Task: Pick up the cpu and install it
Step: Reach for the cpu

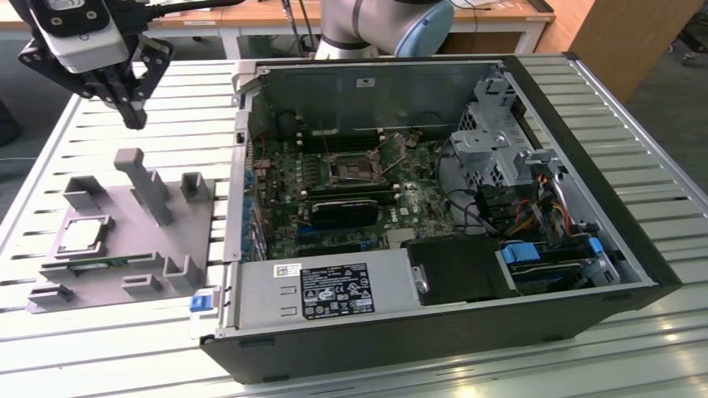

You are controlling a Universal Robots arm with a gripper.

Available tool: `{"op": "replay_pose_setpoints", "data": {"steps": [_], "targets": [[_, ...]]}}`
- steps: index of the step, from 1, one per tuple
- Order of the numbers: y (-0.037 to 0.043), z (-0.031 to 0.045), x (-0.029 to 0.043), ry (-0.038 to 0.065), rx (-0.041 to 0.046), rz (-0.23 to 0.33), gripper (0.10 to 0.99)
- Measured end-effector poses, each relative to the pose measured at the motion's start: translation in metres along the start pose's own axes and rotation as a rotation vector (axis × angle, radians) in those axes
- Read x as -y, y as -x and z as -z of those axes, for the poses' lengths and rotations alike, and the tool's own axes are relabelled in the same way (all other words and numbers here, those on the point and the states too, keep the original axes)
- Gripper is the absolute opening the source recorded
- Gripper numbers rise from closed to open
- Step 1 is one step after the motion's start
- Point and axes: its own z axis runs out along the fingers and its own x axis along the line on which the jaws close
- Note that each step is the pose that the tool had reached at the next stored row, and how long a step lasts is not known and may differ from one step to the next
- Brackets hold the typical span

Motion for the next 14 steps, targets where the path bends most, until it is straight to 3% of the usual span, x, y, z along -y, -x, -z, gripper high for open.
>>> {"op": "replay_pose_setpoints", "data": {"steps": [8, 14], "targets": [[-0.0119, -0.0008, 0.0009, 0.000, -0.0002, 0.000, 0.106], [-0.0323, -0.0013, 0.0025, 0.000, -0.0003, 0.000, 0.106]]}}
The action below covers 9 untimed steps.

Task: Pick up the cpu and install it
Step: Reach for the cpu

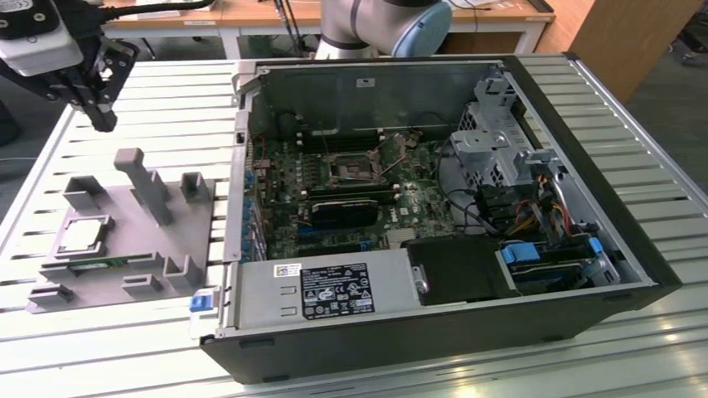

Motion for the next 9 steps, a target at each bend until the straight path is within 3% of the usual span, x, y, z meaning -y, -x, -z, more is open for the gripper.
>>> {"op": "replay_pose_setpoints", "data": {"steps": [9], "targets": [[-0.0373, -0.0009, 0.0029, 0.000, 0.0000, 0.000, 0.106]]}}
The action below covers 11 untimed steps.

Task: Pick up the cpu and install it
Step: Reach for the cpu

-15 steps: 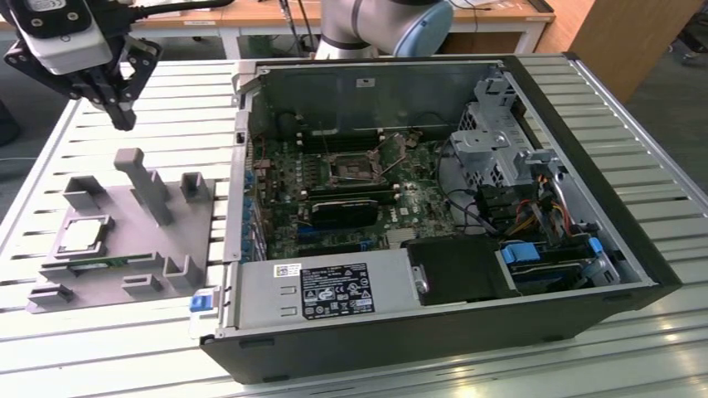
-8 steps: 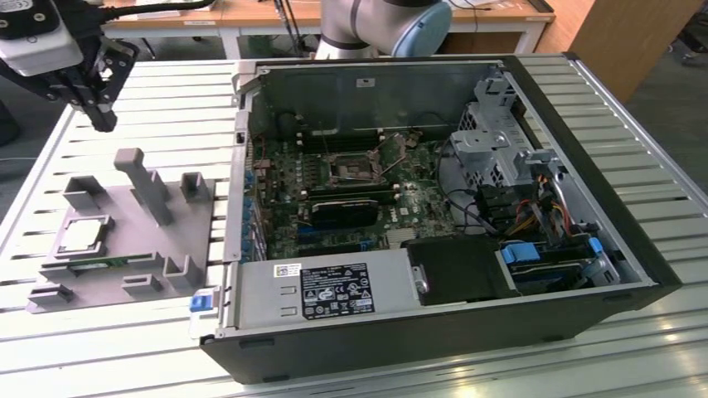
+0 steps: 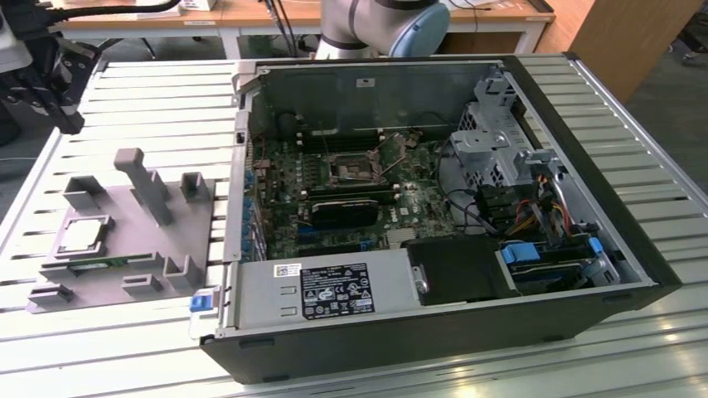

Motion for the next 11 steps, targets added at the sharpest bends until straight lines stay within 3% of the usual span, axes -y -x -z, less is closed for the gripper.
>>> {"op": "replay_pose_setpoints", "data": {"steps": [11], "targets": [[-0.0406, -0.0014, 0.0032, 0.000, 0.0001, 0.000, 0.106]]}}
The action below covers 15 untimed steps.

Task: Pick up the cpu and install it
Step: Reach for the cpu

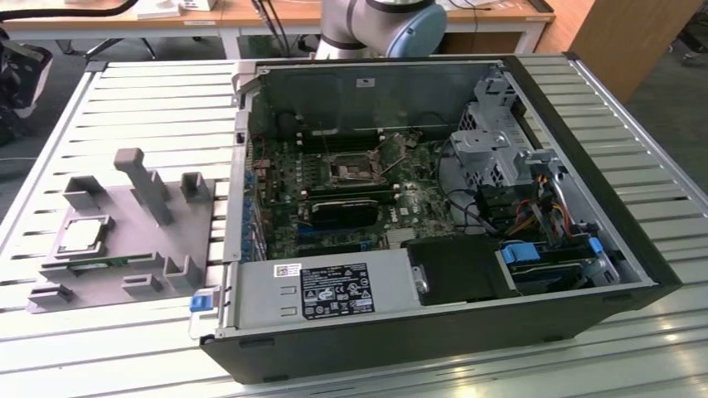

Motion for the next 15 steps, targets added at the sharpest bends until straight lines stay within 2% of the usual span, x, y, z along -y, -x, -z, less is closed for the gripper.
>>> {"op": "replay_pose_setpoints", "data": {"steps": [5, 9, 15], "targets": [[-0.0172, -0.0007, 0.0013, 0.000, -0.0001, 0.000, 0.106], [-0.0270, -0.0010, 0.0021, 0.000, 0.0000, 0.000, 0.106], [-0.0328, -0.0014, 0.0026, 0.000, -0.0007, 0.000, 0.106]]}}
